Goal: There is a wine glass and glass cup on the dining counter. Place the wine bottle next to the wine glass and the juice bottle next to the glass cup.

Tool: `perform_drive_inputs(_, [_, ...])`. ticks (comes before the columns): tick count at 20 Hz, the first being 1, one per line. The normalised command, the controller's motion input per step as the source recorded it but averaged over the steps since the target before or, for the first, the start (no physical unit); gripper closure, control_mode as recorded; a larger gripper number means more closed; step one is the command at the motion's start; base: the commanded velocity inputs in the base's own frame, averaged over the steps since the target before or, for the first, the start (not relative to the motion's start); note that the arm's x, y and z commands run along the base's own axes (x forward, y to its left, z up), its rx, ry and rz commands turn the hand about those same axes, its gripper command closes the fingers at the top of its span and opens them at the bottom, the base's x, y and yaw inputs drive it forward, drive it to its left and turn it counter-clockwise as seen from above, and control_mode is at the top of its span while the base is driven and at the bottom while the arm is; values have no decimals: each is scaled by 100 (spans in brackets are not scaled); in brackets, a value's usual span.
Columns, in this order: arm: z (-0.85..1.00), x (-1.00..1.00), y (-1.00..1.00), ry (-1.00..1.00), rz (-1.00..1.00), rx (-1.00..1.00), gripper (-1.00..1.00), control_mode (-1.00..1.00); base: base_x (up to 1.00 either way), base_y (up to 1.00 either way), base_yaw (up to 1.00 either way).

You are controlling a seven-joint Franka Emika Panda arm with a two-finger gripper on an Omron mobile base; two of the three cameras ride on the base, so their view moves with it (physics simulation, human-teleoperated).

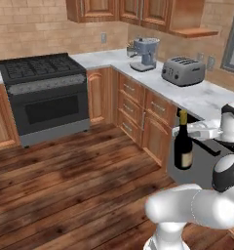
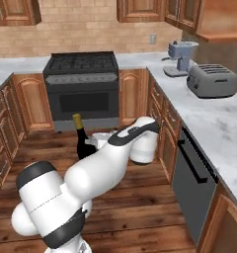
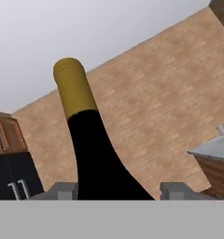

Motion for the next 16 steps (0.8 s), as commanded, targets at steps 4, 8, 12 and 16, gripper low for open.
perform_drive_inputs(4, [0, 0, 0, 0, 0, 0, 100, 100, 15, 56, 49])
perform_drive_inputs(8, [0, 0, 0, 0, 0, 0, 100, 100, 33, 56, 34])
perform_drive_inputs(12, [0, 0, 0, 0, 0, 0, 100, 100, 38, 56, 30])
perform_drive_inputs(16, [0, 0, 0, 0, 0, 0, 100, 100, 41, 59, 26])
